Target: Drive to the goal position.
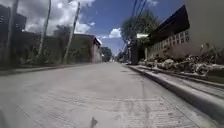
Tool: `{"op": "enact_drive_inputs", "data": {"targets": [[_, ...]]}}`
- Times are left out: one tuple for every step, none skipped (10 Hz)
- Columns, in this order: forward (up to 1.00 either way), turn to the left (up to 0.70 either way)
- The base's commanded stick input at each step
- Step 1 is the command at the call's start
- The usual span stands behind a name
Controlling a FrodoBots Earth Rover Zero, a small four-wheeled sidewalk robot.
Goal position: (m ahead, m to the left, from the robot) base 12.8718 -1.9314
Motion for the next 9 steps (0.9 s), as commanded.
{"op": "enact_drive_inputs", "data": {"targets": [[0.7,0.0],[0.7,0.0],[0.7,0.0],[0.7,0.0],[0.7,0.0],[0.7,0.0],[0.7,0.0],[0.7,0.0],[0.7,0.0]]}}
